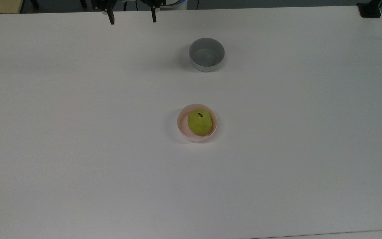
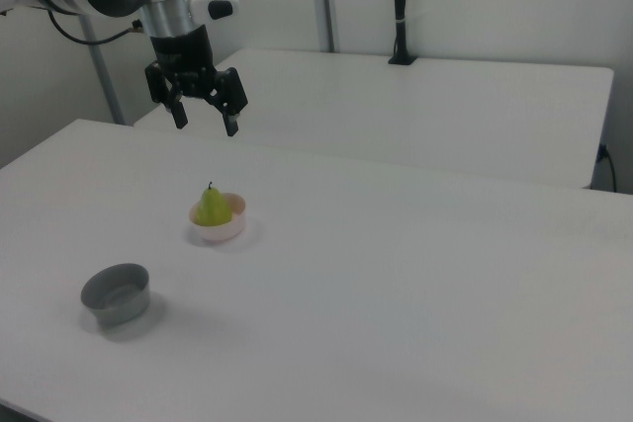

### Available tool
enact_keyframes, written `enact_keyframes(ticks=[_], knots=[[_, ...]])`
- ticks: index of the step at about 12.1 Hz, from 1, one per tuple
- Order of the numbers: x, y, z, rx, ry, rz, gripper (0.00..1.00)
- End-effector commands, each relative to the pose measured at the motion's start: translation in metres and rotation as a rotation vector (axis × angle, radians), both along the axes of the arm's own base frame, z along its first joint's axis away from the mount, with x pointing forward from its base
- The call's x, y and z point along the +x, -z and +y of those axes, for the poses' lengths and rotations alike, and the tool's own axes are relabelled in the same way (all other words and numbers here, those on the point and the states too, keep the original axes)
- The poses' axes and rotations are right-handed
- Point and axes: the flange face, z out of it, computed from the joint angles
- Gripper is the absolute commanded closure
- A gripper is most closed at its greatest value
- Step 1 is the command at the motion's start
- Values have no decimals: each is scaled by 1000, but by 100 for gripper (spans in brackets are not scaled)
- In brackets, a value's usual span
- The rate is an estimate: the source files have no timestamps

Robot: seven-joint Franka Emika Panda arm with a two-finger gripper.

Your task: Place the pear in the bowl

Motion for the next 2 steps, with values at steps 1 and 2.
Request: enact_keyframes(ticks=[1, 2], knots=[[-2, 1, 2, -3, -9, -15, 0], [-2, 1, 2, -3, -9, -15, 0]])
